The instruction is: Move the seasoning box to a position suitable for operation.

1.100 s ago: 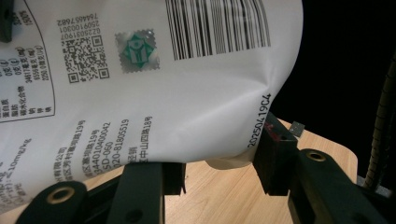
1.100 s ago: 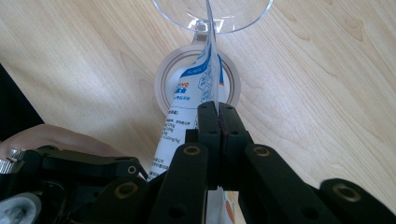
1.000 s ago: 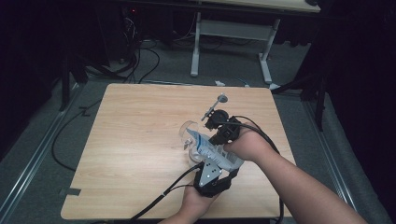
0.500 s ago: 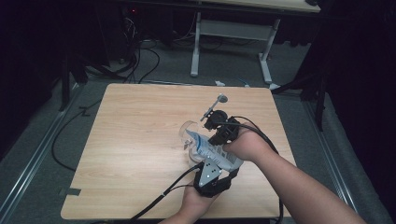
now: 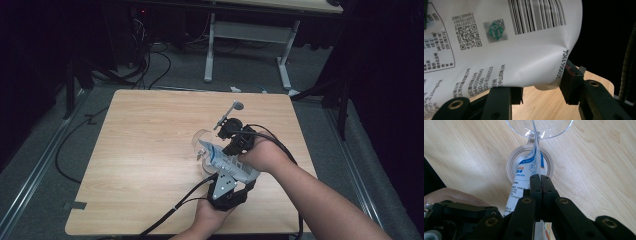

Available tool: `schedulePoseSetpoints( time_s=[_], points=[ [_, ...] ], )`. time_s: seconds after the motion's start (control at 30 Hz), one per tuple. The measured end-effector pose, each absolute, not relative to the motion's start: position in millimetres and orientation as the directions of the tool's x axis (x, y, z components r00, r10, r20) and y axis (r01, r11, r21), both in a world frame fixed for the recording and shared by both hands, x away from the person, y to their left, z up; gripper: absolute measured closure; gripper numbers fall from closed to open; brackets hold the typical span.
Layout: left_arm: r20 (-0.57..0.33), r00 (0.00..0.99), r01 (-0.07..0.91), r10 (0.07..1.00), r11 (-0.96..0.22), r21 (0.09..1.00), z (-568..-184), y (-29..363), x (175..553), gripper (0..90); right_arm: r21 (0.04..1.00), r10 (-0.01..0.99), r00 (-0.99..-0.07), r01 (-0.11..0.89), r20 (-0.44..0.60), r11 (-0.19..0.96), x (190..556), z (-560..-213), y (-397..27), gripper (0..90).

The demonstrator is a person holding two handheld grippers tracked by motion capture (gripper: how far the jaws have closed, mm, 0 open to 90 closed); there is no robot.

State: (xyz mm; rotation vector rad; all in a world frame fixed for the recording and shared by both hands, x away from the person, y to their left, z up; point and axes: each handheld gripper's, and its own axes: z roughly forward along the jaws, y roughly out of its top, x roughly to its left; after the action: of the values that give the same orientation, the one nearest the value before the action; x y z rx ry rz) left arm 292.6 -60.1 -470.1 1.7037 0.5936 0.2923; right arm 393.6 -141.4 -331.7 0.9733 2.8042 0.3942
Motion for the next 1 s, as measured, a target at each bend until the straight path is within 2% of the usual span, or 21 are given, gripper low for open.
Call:
schedulePoseSetpoints(
  time_s=[1.0],
  points=[
    [-0.136,0.838,0.230,0.528,-0.117,0.966,-468.9,-61.3,294.1,59.0,0.295,0.622,-0.781,0.582,-0.058,0.758,394.7,-332.3,-142.4,89.8]
  ],
)
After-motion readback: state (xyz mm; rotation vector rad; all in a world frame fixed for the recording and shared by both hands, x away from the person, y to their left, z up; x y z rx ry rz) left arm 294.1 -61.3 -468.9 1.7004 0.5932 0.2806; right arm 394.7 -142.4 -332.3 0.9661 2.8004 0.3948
